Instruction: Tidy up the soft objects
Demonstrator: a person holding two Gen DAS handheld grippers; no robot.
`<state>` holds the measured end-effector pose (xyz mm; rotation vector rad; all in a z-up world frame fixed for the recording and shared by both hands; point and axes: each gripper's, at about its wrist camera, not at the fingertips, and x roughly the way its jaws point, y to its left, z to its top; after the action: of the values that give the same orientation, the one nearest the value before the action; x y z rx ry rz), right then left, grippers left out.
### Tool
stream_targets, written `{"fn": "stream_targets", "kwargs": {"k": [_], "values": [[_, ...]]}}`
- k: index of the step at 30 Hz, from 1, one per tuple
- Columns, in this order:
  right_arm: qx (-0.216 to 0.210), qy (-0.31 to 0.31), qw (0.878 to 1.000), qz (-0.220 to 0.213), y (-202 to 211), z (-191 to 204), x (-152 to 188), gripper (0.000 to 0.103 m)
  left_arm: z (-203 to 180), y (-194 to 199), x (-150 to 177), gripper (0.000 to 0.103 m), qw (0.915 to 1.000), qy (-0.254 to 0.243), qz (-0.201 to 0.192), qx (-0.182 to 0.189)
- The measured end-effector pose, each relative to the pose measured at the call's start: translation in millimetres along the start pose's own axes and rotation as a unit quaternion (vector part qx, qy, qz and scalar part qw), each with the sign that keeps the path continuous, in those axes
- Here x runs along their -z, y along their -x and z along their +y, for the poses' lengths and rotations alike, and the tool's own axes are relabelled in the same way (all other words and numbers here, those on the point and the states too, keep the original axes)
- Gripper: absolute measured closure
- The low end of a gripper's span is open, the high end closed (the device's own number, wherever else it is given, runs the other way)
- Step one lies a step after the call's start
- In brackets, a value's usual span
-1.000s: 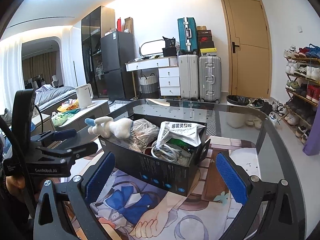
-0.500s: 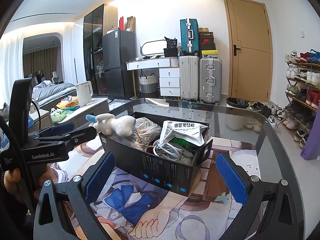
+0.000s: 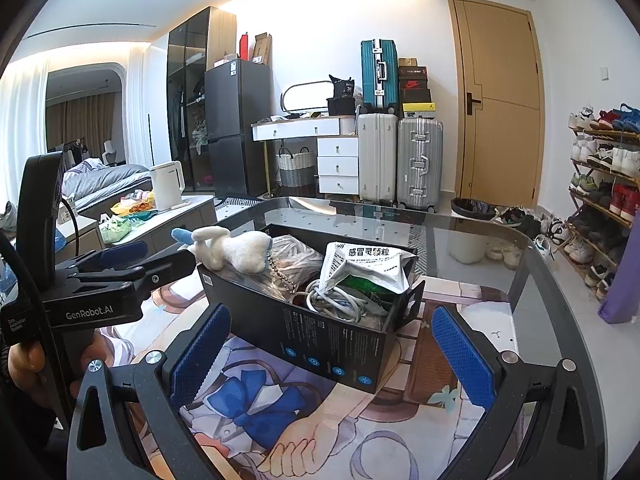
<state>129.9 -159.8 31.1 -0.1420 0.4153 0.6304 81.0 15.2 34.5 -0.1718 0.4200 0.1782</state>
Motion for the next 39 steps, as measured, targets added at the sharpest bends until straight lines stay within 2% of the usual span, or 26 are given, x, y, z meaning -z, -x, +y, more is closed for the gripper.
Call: {"fn": "stream_targets", "kwargs": {"k": [39], "values": [[-0.001, -0.008, 1.000, -0.007, 4.8, -0.6, -0.8, 0.001, -9.3, 1.9, -0.9, 0.000, 0.9997, -0.025, -0.004, 0.000]]}}
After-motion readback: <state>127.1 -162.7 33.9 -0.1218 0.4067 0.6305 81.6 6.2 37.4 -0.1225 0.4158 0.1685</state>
